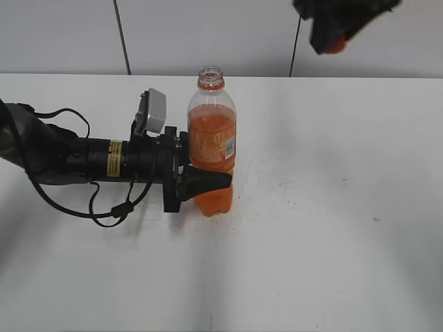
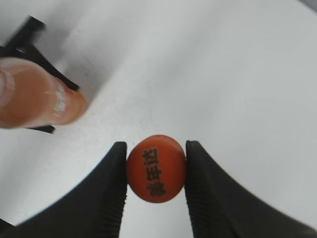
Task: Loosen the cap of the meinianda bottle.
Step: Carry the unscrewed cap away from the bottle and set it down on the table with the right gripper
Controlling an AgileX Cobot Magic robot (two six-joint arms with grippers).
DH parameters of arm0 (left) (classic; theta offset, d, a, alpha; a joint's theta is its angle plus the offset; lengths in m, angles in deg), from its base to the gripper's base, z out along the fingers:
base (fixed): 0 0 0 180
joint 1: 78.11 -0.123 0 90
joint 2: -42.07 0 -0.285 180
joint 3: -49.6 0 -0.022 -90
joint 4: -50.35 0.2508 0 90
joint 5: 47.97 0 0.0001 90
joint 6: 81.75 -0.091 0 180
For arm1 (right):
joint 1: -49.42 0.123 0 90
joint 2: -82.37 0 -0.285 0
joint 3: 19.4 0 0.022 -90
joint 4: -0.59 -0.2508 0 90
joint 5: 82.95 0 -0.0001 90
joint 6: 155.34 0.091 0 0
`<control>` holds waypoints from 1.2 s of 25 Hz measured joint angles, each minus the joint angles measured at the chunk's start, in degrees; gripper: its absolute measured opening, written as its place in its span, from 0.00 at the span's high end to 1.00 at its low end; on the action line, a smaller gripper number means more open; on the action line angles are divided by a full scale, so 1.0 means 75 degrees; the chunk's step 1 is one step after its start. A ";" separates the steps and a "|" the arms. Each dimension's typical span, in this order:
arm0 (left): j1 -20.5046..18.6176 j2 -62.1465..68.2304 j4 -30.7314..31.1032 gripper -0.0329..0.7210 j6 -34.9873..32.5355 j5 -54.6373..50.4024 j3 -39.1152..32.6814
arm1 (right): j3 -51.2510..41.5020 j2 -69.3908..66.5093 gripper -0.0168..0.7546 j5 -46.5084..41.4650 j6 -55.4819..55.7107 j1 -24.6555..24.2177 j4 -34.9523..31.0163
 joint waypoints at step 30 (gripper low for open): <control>0.0002 0.0000 -0.0004 0.43 0.0007 0.0007 0.0000 | -0.6975 0.0133 0.63 0.5446 0.0831 -0.4316 -0.1267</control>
